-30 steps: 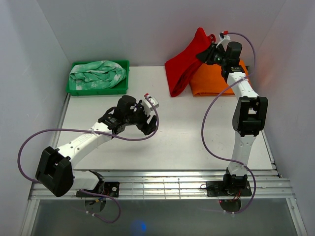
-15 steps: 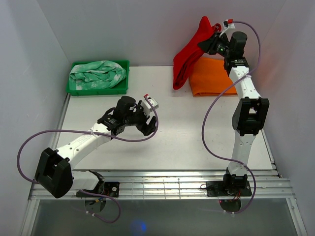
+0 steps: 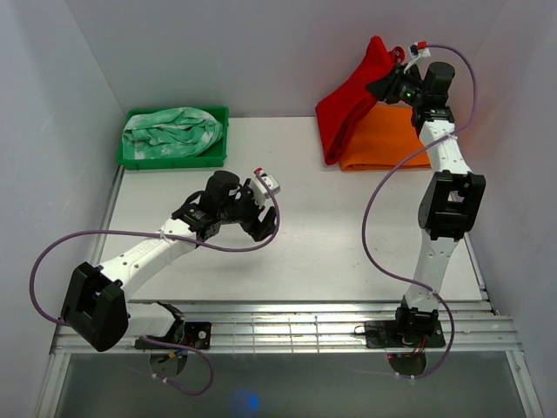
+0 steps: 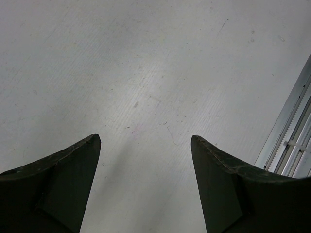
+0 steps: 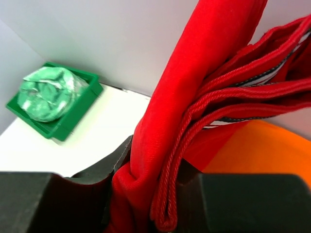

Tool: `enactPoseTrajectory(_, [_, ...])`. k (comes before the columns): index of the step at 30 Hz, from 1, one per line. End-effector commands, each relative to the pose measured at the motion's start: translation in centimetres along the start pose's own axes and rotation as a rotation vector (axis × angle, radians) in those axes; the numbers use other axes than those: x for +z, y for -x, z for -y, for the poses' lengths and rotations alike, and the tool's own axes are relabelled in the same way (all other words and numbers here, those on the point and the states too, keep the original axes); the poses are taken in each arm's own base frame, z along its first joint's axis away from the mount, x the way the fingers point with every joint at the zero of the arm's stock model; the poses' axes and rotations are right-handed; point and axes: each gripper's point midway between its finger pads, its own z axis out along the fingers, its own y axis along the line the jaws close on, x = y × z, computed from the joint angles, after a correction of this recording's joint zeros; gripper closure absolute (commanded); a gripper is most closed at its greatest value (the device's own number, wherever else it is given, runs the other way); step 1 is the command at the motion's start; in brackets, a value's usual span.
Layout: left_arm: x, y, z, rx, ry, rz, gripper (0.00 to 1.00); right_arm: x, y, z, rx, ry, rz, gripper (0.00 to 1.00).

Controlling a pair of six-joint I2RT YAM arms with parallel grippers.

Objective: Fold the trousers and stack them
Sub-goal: Neatly place the folded trousers to the corner

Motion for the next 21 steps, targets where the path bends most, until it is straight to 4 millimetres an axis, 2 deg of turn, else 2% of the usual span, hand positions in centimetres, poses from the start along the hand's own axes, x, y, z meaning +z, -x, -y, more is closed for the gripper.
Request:
enactPoseTrajectory(1, [-0.9,0.0,0.5,0.007,-0.015,0.011,0.14,-3.3,7.6,0.0,-0.254,-0.016,0.183,0.92])
enactPoseTrajectory(3, [-0.9,-0.3,0.6,0.005,-0.019,0.005,0.14,-4.4,8.1,1.5,-0.264,-0.051,0.2,0.92])
enactPoseTrajectory(5, [-0.8,-0.5,0.6,0.009,-0.022,-0.001,0.14,-4.9,7.4,2.6,-0.252,-0.068,0.195,0.92])
enactPoseTrajectory(7, [-0.7,-0.7,0.6,0.008,-0.022,-0.009,0.14,-5.9,7.5,3.6,-0.263,-0.098,0.209,0.92])
enactPoseTrajectory(8, [-0.6,-0.8,0.6,0.009,-0.023,-0.013,0.14,-6.1,6.3,4.4,-0.249,-0.11,0.194,0.92])
enactPoseTrajectory(10, [-0.6,-0.9,0.6,0.01,-0.024,-0.019,0.14,-6.8,6.0,5.2,-0.257,-0.126,0.197,0.92])
enactPoseTrajectory(11, [-0.5,-1.0,0.5,0.009,-0.025,-0.024,0.14,-7.0,5.2,5.6,-0.245,-0.135,0.188,0.92])
enactPoseTrajectory(14, [-0.4,-1.1,0.5,0.006,-0.028,-0.034,0.14,-7.7,6.0,5.8,-0.244,-0.138,0.213,0.92])
enactPoseTrajectory(21, [-0.3,-1.2,0.6,0.0,-0.036,-0.05,0.14,-9.0,10.9,4.8,-0.226,-0.114,0.312,0.92])
